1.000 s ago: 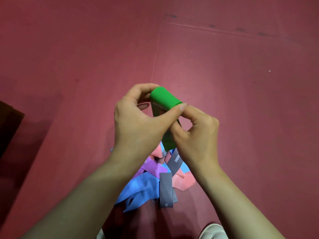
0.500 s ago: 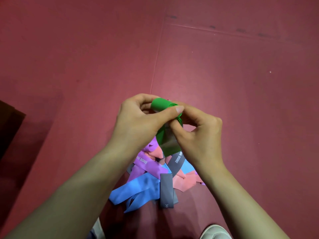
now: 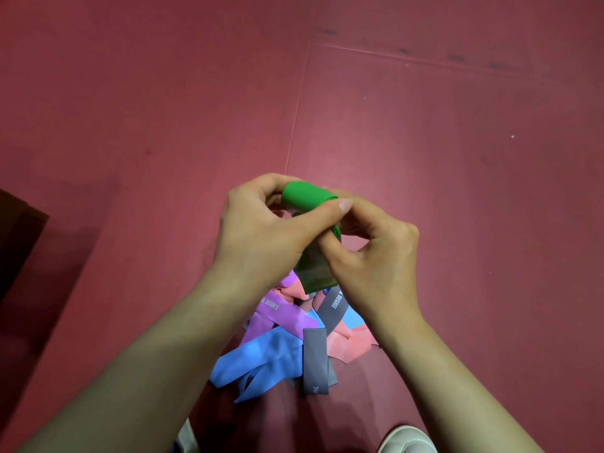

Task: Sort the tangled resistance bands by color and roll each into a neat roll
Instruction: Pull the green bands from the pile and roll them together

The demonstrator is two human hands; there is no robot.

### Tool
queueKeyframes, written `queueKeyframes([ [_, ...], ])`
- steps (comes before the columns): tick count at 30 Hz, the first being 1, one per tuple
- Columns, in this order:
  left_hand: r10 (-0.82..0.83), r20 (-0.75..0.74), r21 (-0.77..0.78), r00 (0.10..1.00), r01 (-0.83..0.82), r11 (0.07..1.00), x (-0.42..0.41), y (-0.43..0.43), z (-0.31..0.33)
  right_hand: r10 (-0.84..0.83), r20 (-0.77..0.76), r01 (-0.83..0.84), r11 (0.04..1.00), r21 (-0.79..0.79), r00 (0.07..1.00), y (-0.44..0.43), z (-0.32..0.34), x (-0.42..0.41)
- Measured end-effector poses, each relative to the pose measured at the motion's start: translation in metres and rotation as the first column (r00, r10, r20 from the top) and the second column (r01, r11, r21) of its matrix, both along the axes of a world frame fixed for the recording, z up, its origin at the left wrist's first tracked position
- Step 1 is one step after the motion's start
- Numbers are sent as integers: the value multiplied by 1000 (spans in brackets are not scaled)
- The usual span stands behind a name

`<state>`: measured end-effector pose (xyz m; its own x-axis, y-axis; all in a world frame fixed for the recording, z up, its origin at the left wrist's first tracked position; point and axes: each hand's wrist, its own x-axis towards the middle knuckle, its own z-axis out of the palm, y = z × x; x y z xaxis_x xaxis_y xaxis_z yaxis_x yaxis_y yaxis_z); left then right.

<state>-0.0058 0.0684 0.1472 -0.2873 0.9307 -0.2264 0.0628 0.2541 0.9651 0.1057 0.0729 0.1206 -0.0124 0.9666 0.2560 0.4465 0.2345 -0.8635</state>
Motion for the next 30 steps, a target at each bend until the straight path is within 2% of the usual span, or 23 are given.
queueKeyframes([
  [11,-95,-6,-28,995,95,995,0,-1,-1,-35,44,31,996,81,998,0,-2,2],
  [15,-73,-32,24,997,74,997,-1,-1,-1,-24,39,22,998,50,999,1,-2,2],
  [18,-73,-14,5,997,73,997,-2,-1,-1,-15,11,15,1000,-4,1000,1,-1,2],
  [21,-92,64,-10,994,93,996,-1,-1,-1,-11,2,11,998,-57,1000,2,-2,3],
  [23,-48,158,-34,986,54,998,0,0,1,-9,-58,0,990,-141,998,4,-3,4],
  [26,46,185,-78,982,-32,996,-2,4,2,-56,-234,-15,957,-291,971,8,-1,7],
  [30,123,251,-141,960,-89,986,-7,8,-1,-149,-513,-141,863,-485,846,11,5,12],
])
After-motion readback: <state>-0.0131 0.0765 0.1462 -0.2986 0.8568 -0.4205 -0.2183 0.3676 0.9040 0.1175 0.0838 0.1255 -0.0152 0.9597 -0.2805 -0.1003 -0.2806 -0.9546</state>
